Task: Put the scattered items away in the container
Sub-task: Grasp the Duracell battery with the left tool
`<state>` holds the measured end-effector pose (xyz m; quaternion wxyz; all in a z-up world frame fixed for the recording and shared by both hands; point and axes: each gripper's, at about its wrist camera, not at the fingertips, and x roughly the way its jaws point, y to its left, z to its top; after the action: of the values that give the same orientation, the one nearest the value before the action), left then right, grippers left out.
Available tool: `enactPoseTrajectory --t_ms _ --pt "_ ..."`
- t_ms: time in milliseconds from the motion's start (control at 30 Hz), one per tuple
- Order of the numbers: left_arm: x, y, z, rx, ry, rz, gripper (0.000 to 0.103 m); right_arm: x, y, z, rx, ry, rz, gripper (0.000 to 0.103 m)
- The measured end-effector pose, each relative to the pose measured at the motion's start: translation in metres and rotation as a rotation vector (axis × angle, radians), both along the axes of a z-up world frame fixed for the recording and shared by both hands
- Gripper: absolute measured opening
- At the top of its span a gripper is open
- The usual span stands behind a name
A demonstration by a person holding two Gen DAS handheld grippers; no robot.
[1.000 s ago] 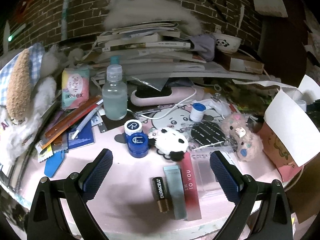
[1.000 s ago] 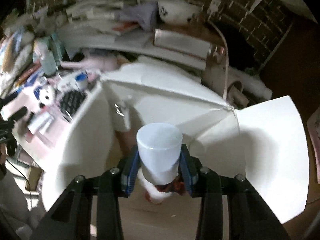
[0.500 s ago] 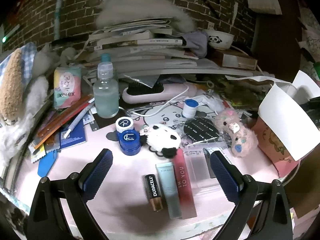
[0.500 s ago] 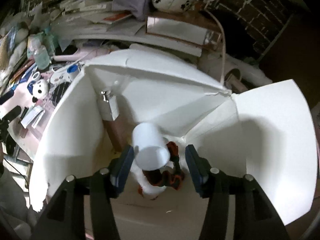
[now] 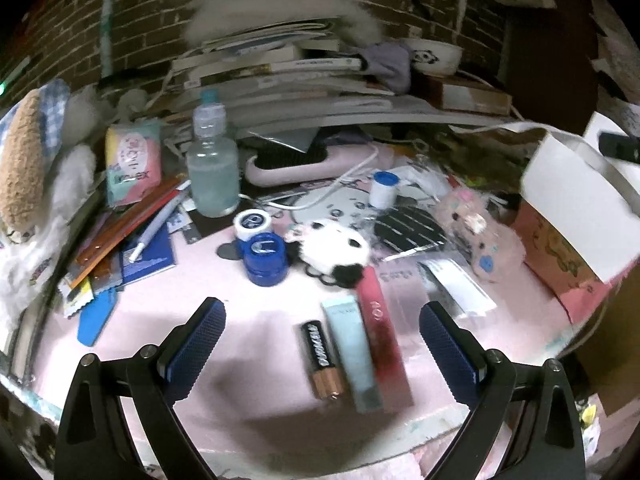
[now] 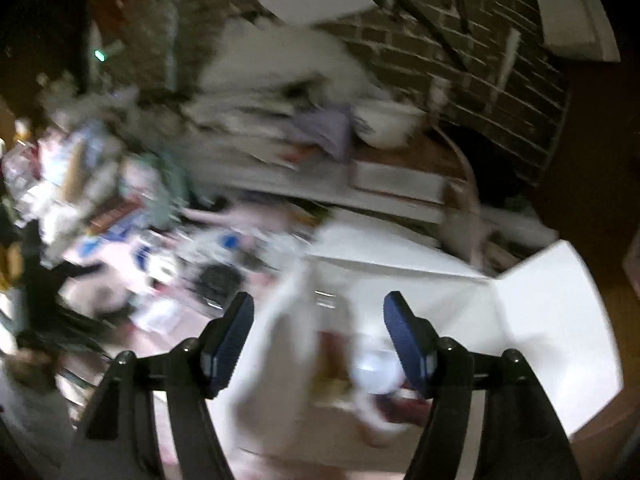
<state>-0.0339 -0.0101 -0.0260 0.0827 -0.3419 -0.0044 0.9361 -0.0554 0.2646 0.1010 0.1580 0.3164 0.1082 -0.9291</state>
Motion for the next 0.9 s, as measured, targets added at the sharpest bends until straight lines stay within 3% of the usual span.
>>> enactPoseTrajectory --t_ms 133,200,467,633,767,900 --pt "0.006 0.004 -0.007 -0.023 -0.010 -0.027 0.090 0.017 -0.034 -0.006 -0.073 0.045 0.104 0.065" --pt "0.008 0.003 -0.010 -0.019 -0.020 -0.037 0.069 0.026 -0.052 -0.011 -0.106 0.056 0.161 0.065" --pt "0.021 -0.013 -0.012 0.077 -0.021 -0.067 0.040 0.059 -0.109 -0.043 -0.129 0.088 0.299 0.065" --pt "0.031 -0.029 -0.011 0.144 0.007 -0.072 0.040 0.075 -0.121 -0.064 -0.167 0.049 0.337 0.065" --pt "0.029 -0.036 -0.016 0.120 -0.008 -0.025 0.039 0.078 -0.121 -0.078 -0.180 0.019 0.326 0.065" --pt "0.026 -0.036 -0.024 0.142 -0.033 -0.044 0.026 0.076 -0.119 -0.087 -0.209 -0.014 0.317 0.065"
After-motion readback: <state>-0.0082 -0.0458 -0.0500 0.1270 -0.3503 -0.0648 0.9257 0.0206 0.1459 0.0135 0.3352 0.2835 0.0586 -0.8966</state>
